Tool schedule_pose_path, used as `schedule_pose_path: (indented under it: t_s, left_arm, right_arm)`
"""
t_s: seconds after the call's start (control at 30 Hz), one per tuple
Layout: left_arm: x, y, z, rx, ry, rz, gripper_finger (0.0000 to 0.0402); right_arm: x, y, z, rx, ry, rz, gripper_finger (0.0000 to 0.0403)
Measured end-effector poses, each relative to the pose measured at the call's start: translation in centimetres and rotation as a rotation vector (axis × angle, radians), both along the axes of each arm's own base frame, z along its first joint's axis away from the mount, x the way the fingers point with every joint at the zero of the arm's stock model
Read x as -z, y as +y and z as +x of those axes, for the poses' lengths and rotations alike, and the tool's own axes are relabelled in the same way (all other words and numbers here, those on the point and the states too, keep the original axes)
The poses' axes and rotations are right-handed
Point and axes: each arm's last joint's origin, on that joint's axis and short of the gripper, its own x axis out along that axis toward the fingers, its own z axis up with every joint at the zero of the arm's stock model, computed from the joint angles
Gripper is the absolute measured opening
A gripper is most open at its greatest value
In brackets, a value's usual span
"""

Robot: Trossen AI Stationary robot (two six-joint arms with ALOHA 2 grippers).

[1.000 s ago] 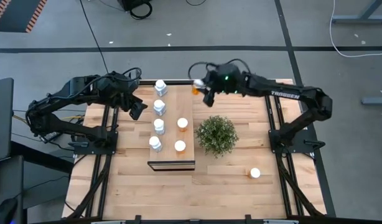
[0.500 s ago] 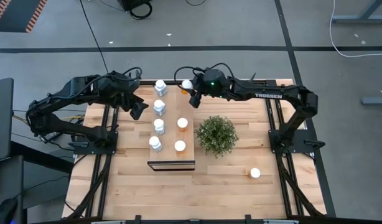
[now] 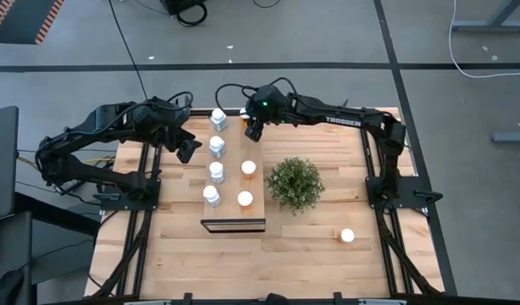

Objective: Pick and place medicine bottles onto shelf by color
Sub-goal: Put the top orange pill bottle on the shelf aligned with the other orange pill bottles

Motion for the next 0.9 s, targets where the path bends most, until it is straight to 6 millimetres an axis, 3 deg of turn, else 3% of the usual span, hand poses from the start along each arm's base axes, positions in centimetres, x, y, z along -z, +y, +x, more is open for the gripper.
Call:
schedule_pose_path:
  t_s: [0.47, 0.9]
  left_arm:
    - [0.00, 0.00, 0.00, 0.006, 0.003, 0.006, 0.0190]
    - [0.00, 0.00, 0.00, 0.008, 0.003, 0.007, 0.0190]
  right_arm:
    - [0.76, 0.15, -0.09, -0.001, 0.019, 0.064, 0.0219]
    - [0.74, -0.34, -0.28, 0.038, -0.002, 0.097, 0.0263]
